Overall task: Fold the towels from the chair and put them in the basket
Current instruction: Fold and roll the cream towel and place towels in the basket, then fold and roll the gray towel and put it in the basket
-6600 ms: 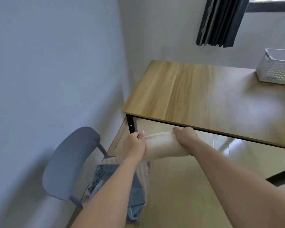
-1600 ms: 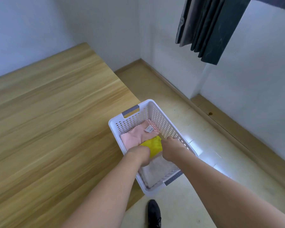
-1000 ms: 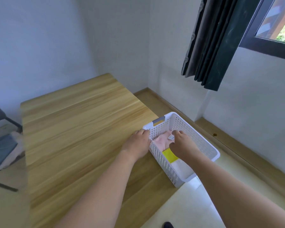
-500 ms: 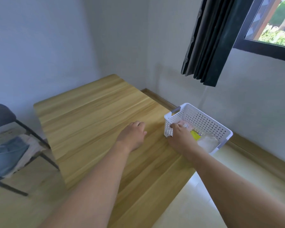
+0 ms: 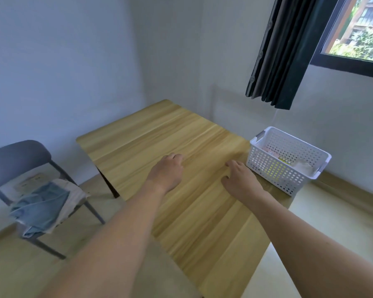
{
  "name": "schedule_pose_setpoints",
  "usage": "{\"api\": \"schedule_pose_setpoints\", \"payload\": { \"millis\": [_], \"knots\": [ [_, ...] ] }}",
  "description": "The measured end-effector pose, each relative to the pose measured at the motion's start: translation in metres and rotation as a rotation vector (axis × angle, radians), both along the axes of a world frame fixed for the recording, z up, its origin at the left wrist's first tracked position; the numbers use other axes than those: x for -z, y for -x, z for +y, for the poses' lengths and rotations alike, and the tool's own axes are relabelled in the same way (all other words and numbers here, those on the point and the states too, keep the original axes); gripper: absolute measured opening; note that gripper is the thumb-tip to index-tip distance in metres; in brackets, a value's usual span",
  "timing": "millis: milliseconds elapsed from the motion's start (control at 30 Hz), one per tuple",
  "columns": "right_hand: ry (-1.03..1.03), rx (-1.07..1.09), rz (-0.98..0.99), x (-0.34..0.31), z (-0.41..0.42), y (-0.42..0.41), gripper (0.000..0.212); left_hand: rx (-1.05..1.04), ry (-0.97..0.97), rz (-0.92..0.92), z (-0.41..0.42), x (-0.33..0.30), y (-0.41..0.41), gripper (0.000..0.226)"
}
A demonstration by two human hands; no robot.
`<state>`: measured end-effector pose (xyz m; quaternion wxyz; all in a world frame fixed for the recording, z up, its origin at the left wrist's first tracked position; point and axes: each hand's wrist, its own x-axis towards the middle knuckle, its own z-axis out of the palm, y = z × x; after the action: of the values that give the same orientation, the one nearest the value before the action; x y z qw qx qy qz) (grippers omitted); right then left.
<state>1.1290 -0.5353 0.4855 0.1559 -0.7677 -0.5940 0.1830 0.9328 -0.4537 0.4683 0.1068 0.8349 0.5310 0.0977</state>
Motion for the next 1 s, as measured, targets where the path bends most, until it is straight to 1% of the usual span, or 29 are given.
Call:
{"api": "schedule_pose_setpoints", "payload": {
  "millis": [100,167,300,500,667,767,867,1000],
  "knots": [
    [0.01,-0.008,0.007,-0.004,0.001,0.026,0.054,-0.031,0.015,-0.005,-0.004,-0.002,0.033,0.037],
    [0.002,-0.029,0.008,-0.006,0.004,0.048,0.054,-0.004,-0.013,0.004,-0.006,0.0,0.05,0.037],
    [-0.004,-0.045,0.02,-0.005,0.006,0.107,0.054,0.018,-0.006,-0.041,-0.004,0.002,0.098,0.04],
    [-0.017,0.009,0.015,-0.009,0.02,0.214,0.052,0.031,-0.01,-0.11,0.019,-0.005,0.205,0.041],
    [-0.001,-0.039,-0.042,-0.014,0.036,0.306,0.051,-0.062,0.006,-0.203,0.045,-0.004,0.297,0.042],
    [0.003,-0.045,-0.03,-0.012,0.047,0.34,0.051,-0.046,0.037,-0.159,0.057,-0.001,0.335,0.042],
    [0.032,-0.054,0.011,-0.004,0.063,0.367,0.051,-0.004,0.01,-0.074,0.073,-0.003,0.367,0.041],
    [0.052,-0.051,0.051,0.006,0.09,0.42,0.053,-0.017,-0.001,-0.065,0.094,0.001,0.421,0.039]
  ]
}}
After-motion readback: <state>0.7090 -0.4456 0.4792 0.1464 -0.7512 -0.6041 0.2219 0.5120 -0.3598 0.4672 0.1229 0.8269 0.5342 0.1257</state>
